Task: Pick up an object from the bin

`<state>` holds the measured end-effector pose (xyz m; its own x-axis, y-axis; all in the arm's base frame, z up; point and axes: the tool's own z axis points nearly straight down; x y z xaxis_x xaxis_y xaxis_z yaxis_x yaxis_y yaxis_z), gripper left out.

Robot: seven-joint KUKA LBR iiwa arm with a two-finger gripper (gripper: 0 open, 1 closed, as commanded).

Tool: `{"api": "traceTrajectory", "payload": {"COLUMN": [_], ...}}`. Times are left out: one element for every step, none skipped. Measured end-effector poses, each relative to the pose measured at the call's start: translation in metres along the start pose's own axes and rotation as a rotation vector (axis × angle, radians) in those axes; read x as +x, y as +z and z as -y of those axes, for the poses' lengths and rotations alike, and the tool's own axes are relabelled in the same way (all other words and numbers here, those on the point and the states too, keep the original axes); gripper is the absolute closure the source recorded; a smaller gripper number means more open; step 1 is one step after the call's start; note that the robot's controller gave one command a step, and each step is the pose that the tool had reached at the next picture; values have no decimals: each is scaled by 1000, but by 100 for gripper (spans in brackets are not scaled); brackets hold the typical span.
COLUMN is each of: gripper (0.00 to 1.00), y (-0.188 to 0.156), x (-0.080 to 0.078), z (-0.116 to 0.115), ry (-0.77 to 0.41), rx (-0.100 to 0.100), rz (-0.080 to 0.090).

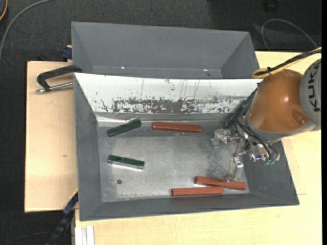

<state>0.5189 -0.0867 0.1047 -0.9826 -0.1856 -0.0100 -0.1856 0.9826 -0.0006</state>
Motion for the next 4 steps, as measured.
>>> {"api": "traceTrajectory", "payload": {"gripper": [0,0,0,100], "y": [-17,34,33,34], "x": [9,7,22,23], "z": [-87,-29,-9,-10], "ry": [-142,-191,-41,-42], "rx": [-5,-2,-1,-1], "rz": [-8,-7,-4,-8]}}
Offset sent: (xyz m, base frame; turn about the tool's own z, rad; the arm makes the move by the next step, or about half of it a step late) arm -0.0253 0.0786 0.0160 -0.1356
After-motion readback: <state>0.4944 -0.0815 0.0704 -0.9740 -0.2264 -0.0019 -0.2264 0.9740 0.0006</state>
